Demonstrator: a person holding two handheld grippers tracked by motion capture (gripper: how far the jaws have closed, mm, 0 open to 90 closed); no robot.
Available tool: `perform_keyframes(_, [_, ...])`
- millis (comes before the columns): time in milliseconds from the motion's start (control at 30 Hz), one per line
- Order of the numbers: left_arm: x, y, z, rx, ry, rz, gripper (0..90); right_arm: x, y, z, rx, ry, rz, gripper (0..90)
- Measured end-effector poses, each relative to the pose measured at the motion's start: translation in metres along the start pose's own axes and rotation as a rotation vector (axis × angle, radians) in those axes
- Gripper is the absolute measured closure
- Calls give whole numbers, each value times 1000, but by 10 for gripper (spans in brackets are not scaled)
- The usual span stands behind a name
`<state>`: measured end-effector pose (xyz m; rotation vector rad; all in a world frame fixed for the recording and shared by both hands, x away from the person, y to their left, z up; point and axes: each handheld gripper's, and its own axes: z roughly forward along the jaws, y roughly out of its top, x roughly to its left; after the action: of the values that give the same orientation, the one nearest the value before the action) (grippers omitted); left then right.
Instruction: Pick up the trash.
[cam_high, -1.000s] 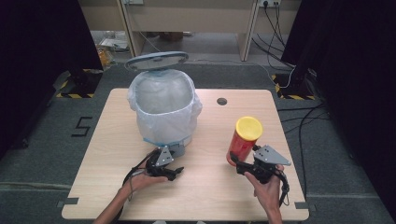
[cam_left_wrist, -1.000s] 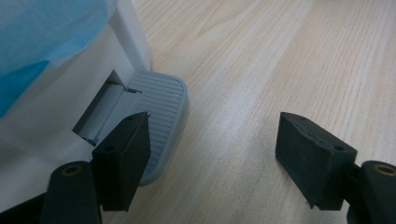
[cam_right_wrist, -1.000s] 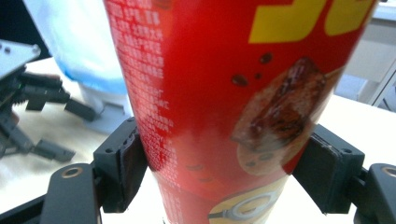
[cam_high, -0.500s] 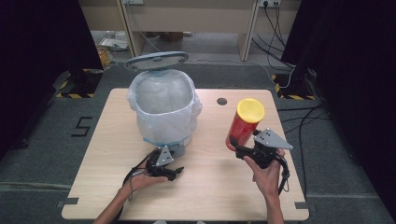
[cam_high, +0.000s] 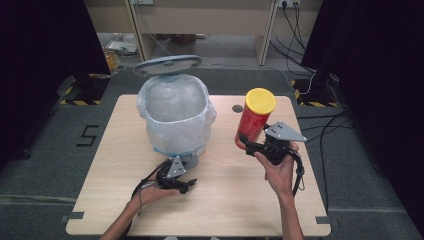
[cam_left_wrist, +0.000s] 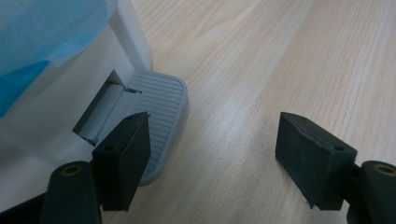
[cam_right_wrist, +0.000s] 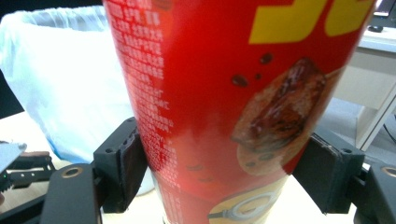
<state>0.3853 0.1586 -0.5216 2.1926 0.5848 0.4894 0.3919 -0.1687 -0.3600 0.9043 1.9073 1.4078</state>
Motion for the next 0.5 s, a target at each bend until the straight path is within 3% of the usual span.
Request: perform_keyframes(500, [0,0,0,2,-2,-2,258,-3,33,7,-31,24,19,250])
